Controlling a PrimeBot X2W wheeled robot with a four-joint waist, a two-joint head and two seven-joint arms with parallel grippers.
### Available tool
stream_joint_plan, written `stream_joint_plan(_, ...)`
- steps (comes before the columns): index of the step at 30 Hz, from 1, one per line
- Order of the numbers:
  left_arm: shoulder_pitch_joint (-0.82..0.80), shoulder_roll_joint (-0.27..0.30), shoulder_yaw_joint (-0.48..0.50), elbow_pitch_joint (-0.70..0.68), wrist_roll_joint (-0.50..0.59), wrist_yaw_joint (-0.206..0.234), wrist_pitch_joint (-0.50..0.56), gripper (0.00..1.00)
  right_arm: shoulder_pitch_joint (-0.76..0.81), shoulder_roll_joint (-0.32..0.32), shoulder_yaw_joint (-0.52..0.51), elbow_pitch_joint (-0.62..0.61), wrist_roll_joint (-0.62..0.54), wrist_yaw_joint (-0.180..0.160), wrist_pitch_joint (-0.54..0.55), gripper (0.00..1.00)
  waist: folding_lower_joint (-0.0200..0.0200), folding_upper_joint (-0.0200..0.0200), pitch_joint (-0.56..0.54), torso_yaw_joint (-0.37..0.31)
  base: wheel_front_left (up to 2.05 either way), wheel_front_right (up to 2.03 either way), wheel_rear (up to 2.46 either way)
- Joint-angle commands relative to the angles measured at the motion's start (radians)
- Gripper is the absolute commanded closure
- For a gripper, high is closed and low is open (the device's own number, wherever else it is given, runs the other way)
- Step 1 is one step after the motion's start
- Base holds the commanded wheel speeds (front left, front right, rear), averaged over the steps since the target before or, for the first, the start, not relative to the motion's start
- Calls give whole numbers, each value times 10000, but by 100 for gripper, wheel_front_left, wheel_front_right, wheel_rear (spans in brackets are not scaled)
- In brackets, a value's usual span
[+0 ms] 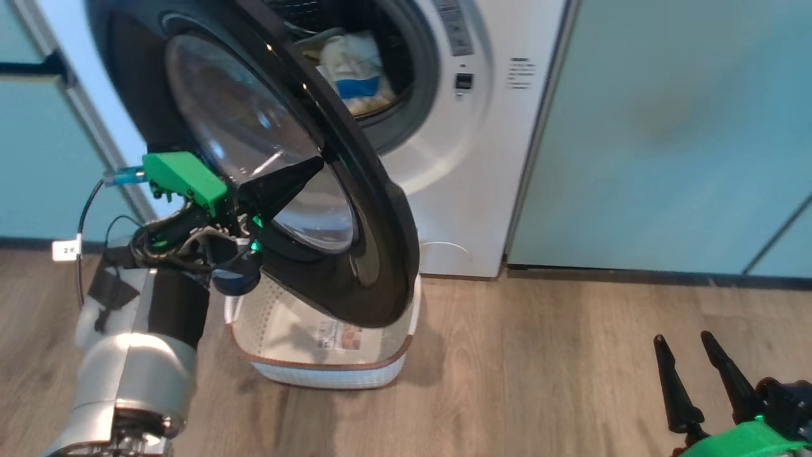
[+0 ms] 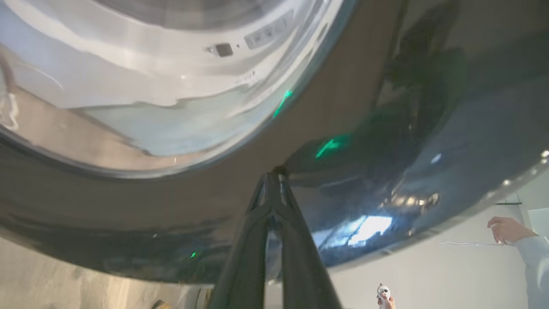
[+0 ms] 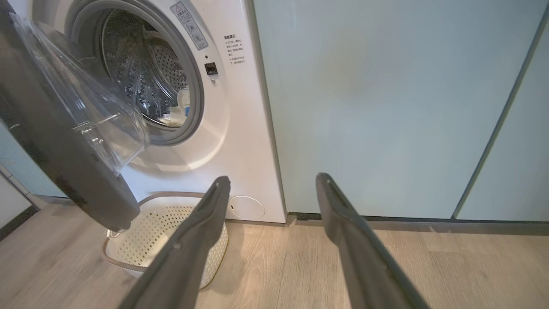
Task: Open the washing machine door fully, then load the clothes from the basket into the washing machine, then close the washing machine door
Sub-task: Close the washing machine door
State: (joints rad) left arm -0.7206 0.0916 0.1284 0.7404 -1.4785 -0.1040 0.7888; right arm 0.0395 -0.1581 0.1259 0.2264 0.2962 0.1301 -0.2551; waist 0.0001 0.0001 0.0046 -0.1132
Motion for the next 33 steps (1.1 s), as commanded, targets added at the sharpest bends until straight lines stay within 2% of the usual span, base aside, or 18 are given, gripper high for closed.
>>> stream_joint_plan(1, -473, 243, 308, -284, -50, -105, -116, 100, -229, -283, 183, -331, -2, 6, -67, 0, -1, -1, 41, -257, 0, 0, 0)
stream_joint_plan(10, -528, 128, 388, -154, -105, -221, -413, 100, -242, -311, 206, -344, 15, 6, -67, 0, -1, -1, 77, -505, 0, 0, 0)
stream_joint_plan(20, -307, 168, 164, -495, 323, -261, -970, 100, -179, -260, 153, -358, -10, 6, -67, 0, -1, -1, -36, -67, 0, 0, 0)
stream_joint_plan(21, -240, 183, 107, -615, 422, -262, -1087, 85, -177, -252, 144, -361, -7, 6, -67, 0, -1, -1, -49, 6, 0, 0, 0)
stream_joint_plan(23, -96, 268, -33, -897, 649, -263, -1308, 68, -176, -226, 131, -365, -4, 6, -67, 0, -1, -1, -65, 144, 0, 0, 0)
stream_joint_plan(24, -15, 337, -100, -1038, 787, -264, -1465, 53, -178, -209, 125, -367, -3, 6, -67, 0, -1, -1, -74, 206, 0, 0, 0)
stream_joint_plan(26, 215, 484, -322, -1396, 1028, -264, -1621, 35, -182, -163, 118, -366, -7, 6, -67, 0, -1, -1, -104, 313, 0, 0, 0)
stream_joint_plan(27, 365, 560, -401, -1562, 1108, -264, -1705, 13, -180, -136, 105, -370, -7, 6, -67, 0, -1, -1, -119, 367, 0, 0, 0)
stream_joint_plan(28, 519, 660, -485, -1712, 1212, -264, -1810, 0, -176, -108, 85, -372, -6, 6, -67, 0, -1, -1, -132, 419, 0, 0, 0)
stream_joint_plan(33, 1292, 1174, -876, -2453, 1634, -265, -2445, 0, -136, 42, 11, -381, -11, 6, -67, 0, -1, -1, -198, 631, 0, 0, 0)
